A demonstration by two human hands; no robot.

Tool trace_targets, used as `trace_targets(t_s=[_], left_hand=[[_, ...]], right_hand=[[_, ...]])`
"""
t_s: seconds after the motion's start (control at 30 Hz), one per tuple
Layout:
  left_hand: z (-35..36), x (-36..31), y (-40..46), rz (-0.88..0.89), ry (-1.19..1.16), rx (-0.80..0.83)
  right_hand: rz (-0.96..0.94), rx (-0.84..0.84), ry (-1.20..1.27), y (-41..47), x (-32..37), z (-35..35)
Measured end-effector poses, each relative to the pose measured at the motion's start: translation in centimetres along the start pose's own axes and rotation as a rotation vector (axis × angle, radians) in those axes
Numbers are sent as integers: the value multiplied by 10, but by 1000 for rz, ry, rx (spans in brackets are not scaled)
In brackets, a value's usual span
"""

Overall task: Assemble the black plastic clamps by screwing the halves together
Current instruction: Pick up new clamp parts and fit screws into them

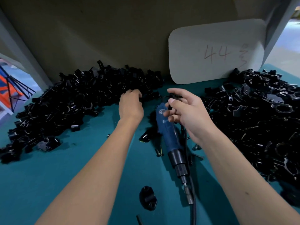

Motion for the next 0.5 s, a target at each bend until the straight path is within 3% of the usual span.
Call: trace_targets(t_s=[0.2, 0.3, 0.4, 0.5], left_hand=[[-10, 7, -7, -118, -111, 30], [-21, 6, -18, -172, -225, -41], [-29, 5, -39, -278, -468, -153], [-33, 8, -62, -575, -861, -205]], right_hand=[[84, -185, -18, 3, -11, -34], [-29, -365, -162, 5, -7, -56], [-84, -488, -187, 6, 0, -75], [-45, -425, -163, 7, 0, -77]])
Point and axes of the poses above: each hand's wrist, its own y-axis towards the middle knuckle, its own z-axis out of the palm, x = y × z, the point moved 4 cm from there along y, towards the middle knuckle, and after that the axes turned 4 degrees about -x, right-handed, at the moved point
